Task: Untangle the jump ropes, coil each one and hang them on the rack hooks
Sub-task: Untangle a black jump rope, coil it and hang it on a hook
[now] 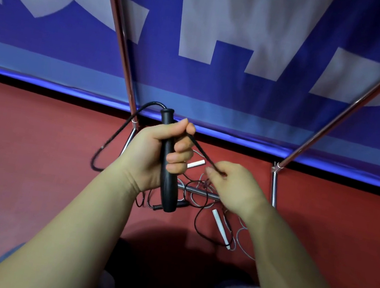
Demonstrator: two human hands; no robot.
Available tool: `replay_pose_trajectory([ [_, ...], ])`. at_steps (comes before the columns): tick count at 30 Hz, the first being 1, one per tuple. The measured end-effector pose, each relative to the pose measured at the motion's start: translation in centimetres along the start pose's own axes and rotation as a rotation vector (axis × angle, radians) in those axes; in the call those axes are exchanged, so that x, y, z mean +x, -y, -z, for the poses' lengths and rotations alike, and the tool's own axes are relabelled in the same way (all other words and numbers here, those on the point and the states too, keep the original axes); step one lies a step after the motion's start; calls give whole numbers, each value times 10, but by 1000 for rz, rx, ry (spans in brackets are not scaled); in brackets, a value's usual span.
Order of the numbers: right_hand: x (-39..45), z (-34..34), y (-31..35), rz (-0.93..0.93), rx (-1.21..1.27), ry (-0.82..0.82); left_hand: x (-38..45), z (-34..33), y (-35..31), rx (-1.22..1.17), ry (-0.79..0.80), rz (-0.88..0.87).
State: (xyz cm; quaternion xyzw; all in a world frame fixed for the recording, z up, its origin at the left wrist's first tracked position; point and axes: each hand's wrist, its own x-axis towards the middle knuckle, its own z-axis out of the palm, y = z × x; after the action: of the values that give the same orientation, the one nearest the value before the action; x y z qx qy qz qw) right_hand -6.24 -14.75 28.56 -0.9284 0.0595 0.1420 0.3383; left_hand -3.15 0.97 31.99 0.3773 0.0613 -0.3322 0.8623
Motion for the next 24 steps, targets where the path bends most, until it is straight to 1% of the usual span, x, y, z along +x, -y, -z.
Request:
replay_pose_trajectory([
  [1,2,0,-3,-46,71,-23,1,0,0,29,-33,-19],
  [2,2,0,-3,-95,215,-33,2,1,1,99,-71,-38],
  [3,3,1,0,-152,395,-25,3,2,3,212,-105,-52],
  [5,2,7,6,-246,732,24,3,3,10,516,-145,-59],
  [7,1,15,10,-269,985,47,0,3,16,832,-126,-24],
  [8,1,18,10,-276,1086,51,-2,2,18,952,-106,-10],
  [9,0,21,11,-286,1164,57,-3,3,20,1024,-96,-18],
  [10,-1,24,13,-293,1220,67,-3,2,20,1047,-102,-42],
  [13,-4,26,15,-278,1344,82,-3,0,19,1017,-116,-109],
  [16,-3,30,14,-240,1414,74,-3,-3,20,988,-133,-157],
  [18,-2,31,14,-172,1392,76,0,-1,20,973,-196,-176],
  [19,-2,30,14,-132,1297,72,1,1,20,942,-233,-174],
  [21,-4,25,14,-42,927,93,2,3,17,804,-262,-154],
  [23,-8,18,15,46,558,180,2,1,14,636,-207,-120],
  [24,-9,14,15,62,433,223,1,0,12,550,-169,-98],
])
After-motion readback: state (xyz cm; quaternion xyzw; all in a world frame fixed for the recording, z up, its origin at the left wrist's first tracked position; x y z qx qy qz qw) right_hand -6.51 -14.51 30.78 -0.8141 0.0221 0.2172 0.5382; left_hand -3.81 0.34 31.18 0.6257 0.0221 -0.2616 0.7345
